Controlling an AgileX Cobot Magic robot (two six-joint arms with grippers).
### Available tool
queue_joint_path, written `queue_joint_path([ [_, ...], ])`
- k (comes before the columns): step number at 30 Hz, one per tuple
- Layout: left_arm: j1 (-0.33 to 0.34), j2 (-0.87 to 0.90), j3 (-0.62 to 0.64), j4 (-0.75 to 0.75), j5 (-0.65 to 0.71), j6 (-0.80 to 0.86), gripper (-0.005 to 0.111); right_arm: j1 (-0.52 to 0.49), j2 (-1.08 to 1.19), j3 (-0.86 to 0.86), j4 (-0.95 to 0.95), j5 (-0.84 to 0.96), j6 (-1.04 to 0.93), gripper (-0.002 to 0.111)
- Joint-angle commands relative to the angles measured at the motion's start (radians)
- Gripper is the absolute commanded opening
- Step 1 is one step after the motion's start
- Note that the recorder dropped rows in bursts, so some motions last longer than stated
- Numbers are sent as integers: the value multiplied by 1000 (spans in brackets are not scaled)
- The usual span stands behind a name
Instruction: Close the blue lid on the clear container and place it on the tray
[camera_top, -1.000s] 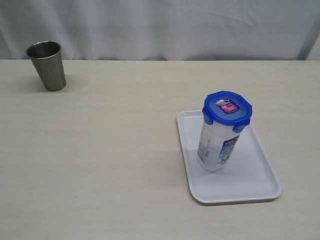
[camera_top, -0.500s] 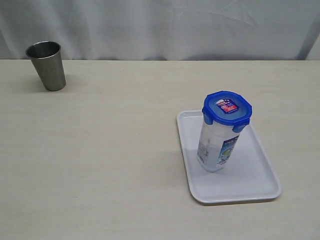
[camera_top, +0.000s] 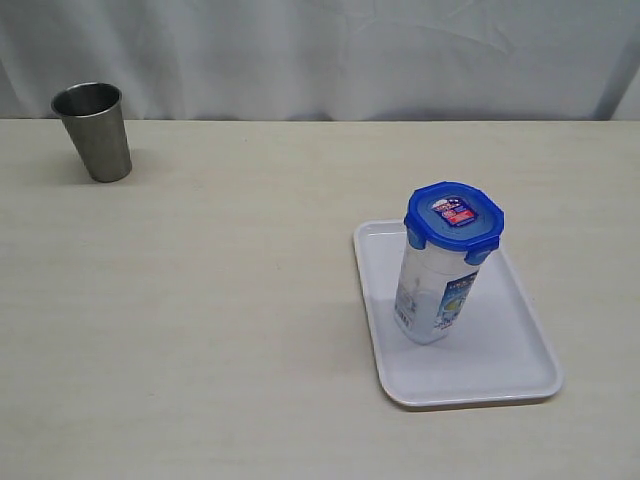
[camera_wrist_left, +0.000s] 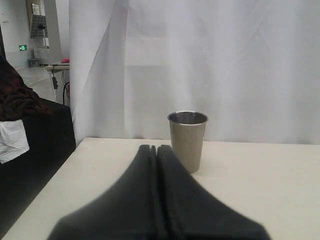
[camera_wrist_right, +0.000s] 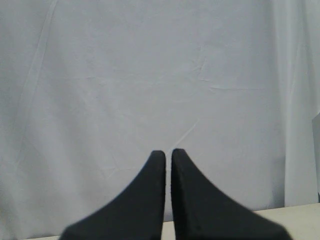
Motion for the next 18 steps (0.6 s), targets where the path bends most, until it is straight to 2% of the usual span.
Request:
queue_joint_path([
  [1, 4, -2, 4, 6, 11, 30, 0, -2, -5, 5, 5, -7, -1, 4],
  [5, 4, -2, 4, 6, 45, 42, 0, -2, -5, 5, 5, -7, -1, 4],
  [13, 4, -2, 4, 22, 248, 49, 0, -2, -5, 5, 5, -7, -1, 4],
  [18, 4, -2, 4, 21, 246, 49, 0, -2, -5, 5, 5, -7, -1, 4],
])
